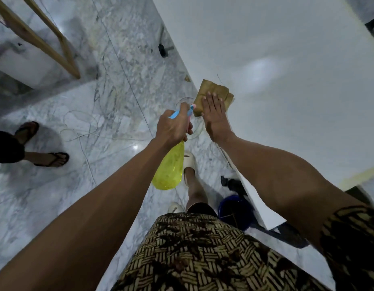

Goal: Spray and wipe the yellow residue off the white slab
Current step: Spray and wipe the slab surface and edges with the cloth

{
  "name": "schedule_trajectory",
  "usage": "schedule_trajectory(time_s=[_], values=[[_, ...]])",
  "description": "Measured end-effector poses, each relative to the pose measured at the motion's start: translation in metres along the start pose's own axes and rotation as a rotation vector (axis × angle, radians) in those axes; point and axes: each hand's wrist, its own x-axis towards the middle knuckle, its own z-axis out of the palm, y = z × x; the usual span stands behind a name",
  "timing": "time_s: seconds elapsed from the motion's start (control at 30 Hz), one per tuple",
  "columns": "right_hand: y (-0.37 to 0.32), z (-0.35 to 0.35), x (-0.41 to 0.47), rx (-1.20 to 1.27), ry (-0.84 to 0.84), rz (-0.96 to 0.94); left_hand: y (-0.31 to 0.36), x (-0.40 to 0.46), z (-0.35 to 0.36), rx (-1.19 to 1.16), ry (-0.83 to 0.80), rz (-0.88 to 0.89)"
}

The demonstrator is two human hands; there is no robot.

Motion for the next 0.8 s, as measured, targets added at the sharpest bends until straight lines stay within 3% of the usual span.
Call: schedule_trajectory(time_s=[0.2,0.4,0.5,0.6,0.8], values=[[-0.006,-0.023,-0.107,0.058,-0.049,0.058,-0.048,-0.070,0.039,0.002,-0.098,0.006],[-0.004,-0.029,-0.195,0.048,0.009,0.062,-0.076,-0.116,0.081,0.035,-0.174,-0.012],[-0.004,-0.036,-0.226,0.054,0.027,0.079,-0.084,-0.133,0.097,0.072,-0.176,-0.015],[-0.005,-0.047,-0.262,0.064,-0.062,0.114,-0.093,-0.146,0.111,0.116,-0.177,0.021],[0.003,-0.053,-0.338,0.174,0.005,0.066,-0.115,-0.177,0.133,0.127,-0.157,-0.005]])
